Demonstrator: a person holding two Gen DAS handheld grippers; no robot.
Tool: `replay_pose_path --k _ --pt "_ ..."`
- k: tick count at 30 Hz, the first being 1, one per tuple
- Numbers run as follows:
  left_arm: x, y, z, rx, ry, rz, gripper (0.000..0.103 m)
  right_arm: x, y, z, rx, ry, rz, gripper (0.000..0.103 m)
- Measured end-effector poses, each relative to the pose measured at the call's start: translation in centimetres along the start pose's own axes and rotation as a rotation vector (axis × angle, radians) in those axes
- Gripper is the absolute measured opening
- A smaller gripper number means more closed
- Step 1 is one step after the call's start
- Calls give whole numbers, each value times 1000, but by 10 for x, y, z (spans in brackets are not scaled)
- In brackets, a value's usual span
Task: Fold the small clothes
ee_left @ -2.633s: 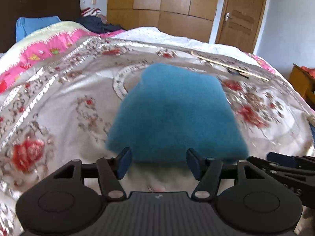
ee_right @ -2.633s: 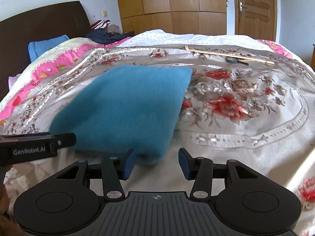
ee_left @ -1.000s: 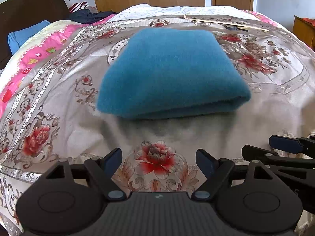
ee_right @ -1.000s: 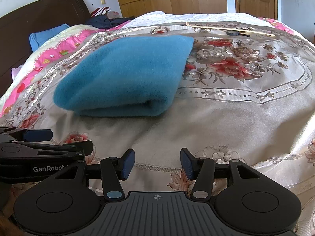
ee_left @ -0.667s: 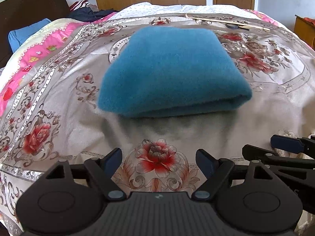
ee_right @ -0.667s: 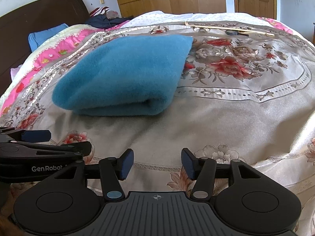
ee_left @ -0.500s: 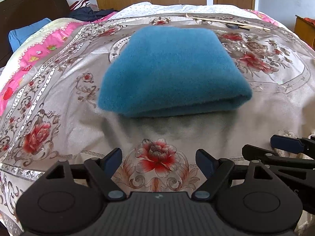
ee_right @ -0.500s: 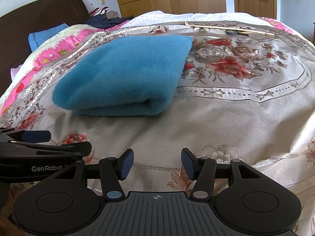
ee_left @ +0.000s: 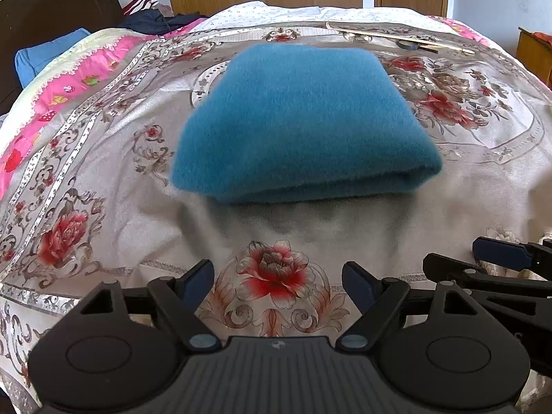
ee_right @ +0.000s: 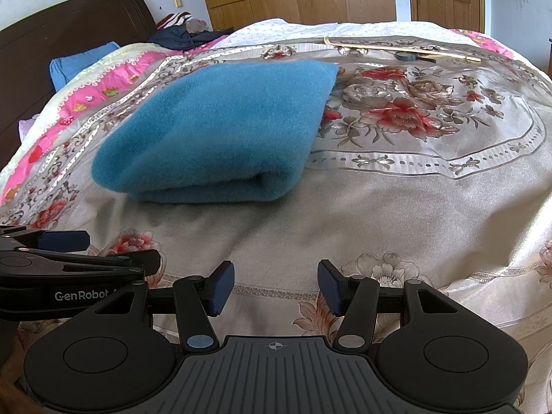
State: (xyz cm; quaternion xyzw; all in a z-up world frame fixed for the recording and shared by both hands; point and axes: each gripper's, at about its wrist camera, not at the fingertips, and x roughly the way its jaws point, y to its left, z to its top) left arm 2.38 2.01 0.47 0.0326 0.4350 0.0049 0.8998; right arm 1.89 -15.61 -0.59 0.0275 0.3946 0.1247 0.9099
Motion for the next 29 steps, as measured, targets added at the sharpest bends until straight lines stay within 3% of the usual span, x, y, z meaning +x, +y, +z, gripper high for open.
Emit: replay_pose_path --k 29 --pt "2 2 0 -31 26 -11 90 0 0 0 0 0 0 53"
